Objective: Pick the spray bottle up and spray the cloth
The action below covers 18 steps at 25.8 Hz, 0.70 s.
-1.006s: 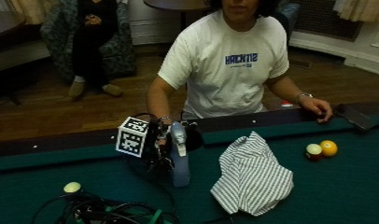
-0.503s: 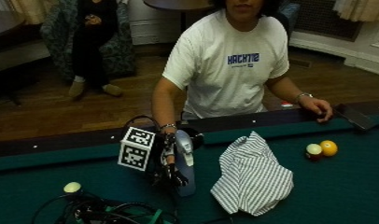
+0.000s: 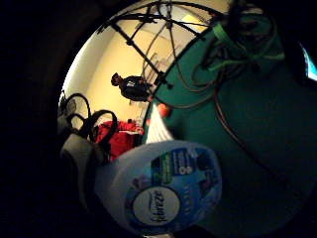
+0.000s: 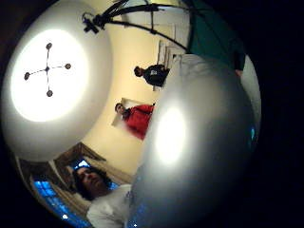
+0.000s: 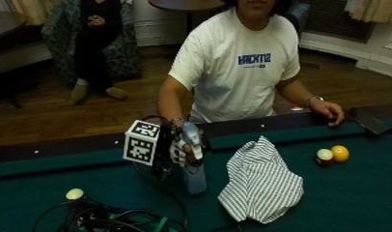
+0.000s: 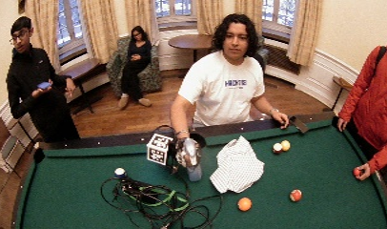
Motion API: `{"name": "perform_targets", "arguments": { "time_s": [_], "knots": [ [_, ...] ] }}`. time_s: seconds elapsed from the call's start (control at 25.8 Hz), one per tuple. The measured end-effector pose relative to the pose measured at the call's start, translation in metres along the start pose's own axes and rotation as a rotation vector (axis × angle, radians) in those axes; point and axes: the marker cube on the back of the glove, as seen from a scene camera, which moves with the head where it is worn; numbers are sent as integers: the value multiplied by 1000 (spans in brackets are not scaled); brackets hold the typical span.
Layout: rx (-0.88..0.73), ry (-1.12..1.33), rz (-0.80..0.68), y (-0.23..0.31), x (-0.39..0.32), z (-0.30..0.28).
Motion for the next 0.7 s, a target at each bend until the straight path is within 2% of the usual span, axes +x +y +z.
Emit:
{"name": "perform_targets", "arguments": {
  "time_s": [0.15,0.35,0.54,0.7],
  "knots": [
    [-15,-2,-112,-8,-67,-18],
    [-47,-28,-171,-20,-146,-43],
    [-128,-8,-185,-22,-198,-61],
    [-220,53,-119,-27,-222,-55]
  ]
}}
